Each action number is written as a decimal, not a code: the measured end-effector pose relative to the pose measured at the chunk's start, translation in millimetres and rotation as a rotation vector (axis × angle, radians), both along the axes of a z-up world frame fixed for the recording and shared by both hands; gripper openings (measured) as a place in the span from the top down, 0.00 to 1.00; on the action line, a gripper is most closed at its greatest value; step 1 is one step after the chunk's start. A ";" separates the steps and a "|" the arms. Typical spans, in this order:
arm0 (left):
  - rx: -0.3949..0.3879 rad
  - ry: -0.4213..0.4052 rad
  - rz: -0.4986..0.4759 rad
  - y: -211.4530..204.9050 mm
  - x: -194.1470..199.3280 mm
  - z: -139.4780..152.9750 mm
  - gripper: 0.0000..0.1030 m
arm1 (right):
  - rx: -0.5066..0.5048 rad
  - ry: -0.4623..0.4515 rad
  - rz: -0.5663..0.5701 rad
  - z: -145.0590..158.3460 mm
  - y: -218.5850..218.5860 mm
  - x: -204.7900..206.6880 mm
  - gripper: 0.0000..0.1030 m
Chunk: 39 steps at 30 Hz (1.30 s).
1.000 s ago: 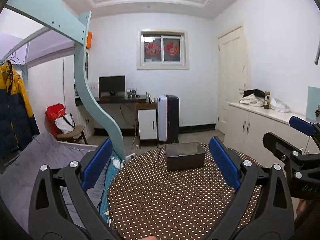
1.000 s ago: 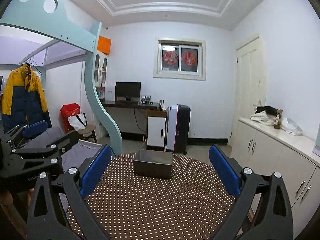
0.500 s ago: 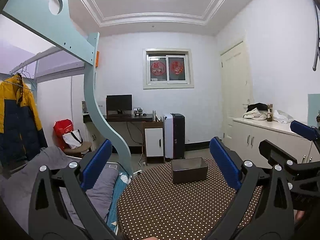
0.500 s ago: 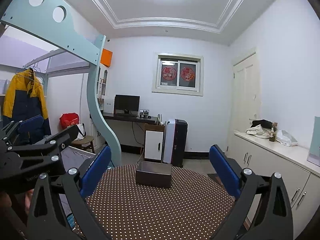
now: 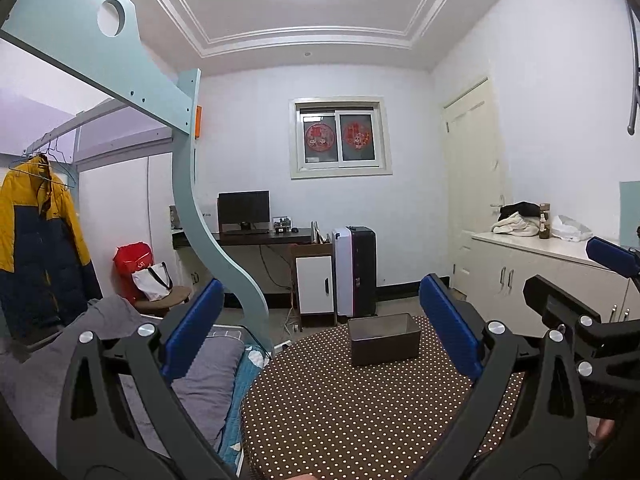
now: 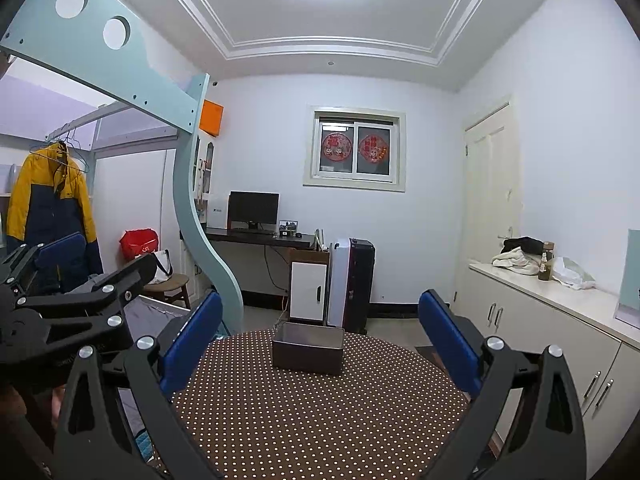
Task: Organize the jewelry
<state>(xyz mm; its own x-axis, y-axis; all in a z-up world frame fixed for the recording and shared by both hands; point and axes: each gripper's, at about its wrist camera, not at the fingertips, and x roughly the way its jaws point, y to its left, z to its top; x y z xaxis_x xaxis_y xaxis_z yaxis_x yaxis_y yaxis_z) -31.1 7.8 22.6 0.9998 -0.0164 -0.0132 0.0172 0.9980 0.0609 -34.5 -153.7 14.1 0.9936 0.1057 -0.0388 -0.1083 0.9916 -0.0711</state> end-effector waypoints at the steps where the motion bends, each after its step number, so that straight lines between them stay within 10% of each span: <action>1: 0.001 0.001 0.001 -0.2 0.4 -0.1 0.06 | 0.000 0.000 -0.001 -0.3 0.3 -0.3 0.08; 39: 0.009 0.031 0.027 1.5 7.0 -4.3 0.06 | -0.005 0.021 -0.014 0.5 4.9 -0.6 0.08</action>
